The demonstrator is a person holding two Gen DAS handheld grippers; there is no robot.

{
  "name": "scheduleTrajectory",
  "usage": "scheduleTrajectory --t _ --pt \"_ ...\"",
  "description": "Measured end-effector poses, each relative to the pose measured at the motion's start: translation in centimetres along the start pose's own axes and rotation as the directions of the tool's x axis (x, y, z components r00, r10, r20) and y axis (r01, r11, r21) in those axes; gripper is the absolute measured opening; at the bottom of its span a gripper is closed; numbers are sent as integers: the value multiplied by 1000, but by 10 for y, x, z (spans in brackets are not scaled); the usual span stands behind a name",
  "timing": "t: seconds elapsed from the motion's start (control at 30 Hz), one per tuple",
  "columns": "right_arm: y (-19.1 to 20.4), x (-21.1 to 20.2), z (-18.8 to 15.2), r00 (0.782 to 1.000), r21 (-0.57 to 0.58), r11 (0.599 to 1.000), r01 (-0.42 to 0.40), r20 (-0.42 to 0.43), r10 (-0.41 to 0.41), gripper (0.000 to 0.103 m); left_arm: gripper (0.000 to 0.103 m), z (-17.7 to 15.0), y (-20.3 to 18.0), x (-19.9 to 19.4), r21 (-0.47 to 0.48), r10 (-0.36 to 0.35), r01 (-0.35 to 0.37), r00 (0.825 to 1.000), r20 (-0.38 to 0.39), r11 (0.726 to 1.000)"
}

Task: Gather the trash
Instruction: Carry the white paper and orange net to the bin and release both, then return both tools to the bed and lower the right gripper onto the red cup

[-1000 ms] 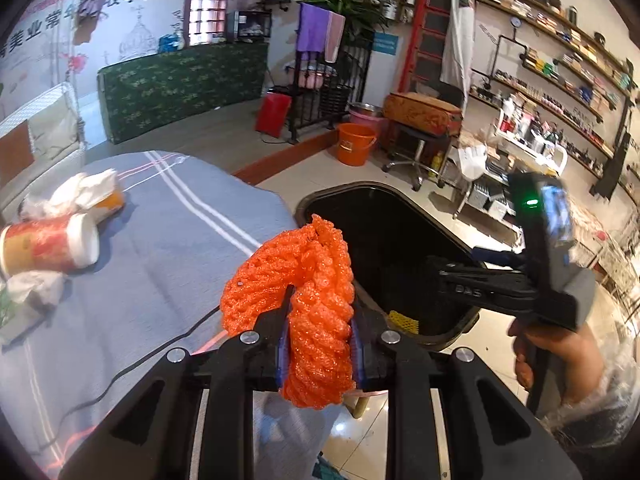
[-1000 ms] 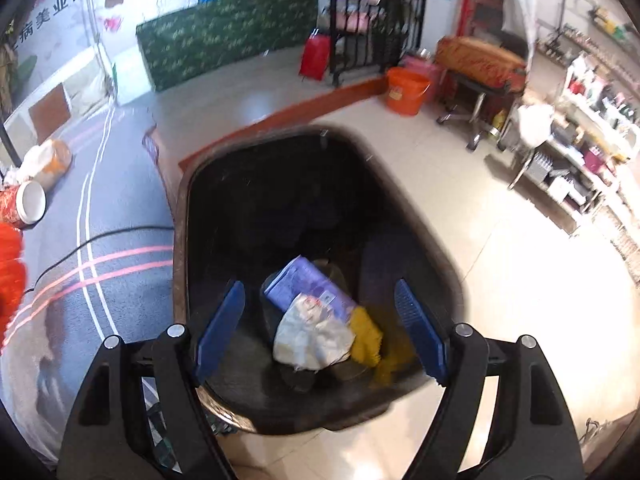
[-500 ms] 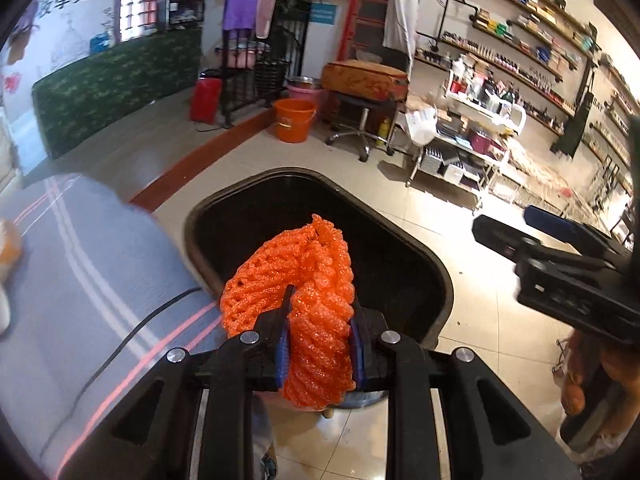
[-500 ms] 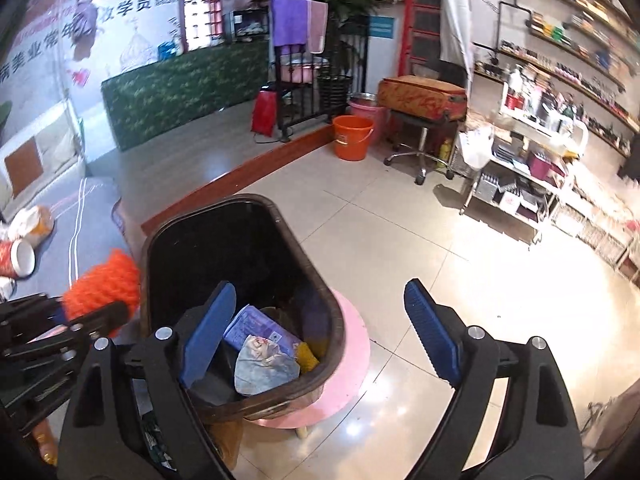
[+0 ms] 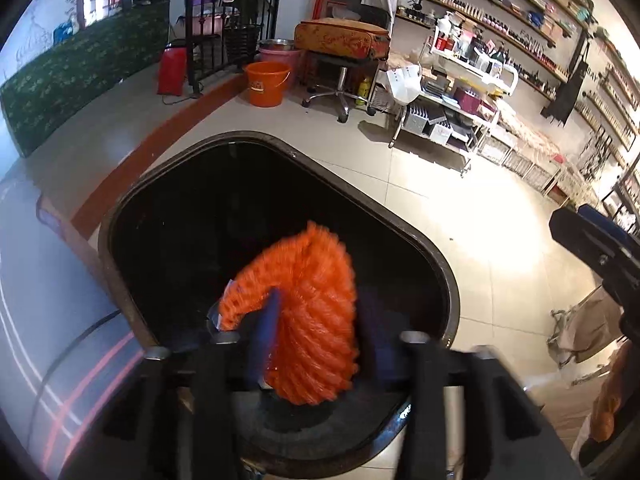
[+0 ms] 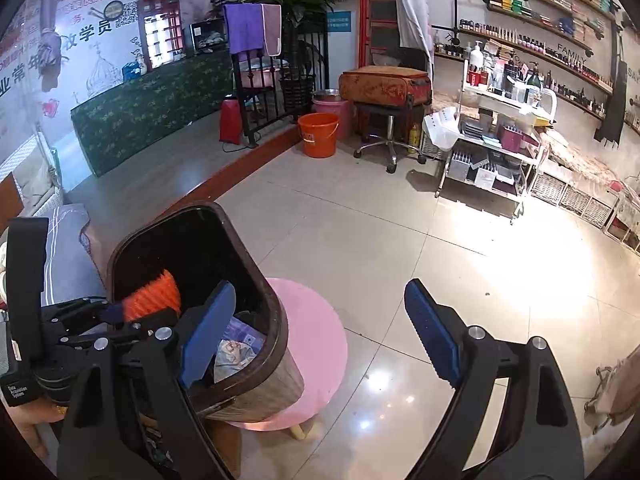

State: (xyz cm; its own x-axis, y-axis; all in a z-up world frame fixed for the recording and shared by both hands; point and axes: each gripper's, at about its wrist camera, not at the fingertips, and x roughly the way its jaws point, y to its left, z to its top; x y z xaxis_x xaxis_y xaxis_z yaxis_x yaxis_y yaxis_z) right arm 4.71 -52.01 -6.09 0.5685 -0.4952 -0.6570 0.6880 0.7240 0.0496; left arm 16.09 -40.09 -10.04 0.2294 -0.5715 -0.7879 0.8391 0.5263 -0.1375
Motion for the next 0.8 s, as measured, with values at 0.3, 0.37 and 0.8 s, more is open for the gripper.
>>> scheduleTrajectory --t 0.3,0.37,0.8 --pt "-12 -7 12 998 47 999 29 47 -31 89 98 -8 -4 -21 -36 -60 63 994 91 997" --pt "-12 -8 15 998 52 998 30 55 -33 89 98 -5 -7 -23 -32 -52 55 994 97 998" --pt "29 -10 13 997 -29 997 -65 27 66 91 98 -35 8 -81 -30 107 -104 980 168 994"
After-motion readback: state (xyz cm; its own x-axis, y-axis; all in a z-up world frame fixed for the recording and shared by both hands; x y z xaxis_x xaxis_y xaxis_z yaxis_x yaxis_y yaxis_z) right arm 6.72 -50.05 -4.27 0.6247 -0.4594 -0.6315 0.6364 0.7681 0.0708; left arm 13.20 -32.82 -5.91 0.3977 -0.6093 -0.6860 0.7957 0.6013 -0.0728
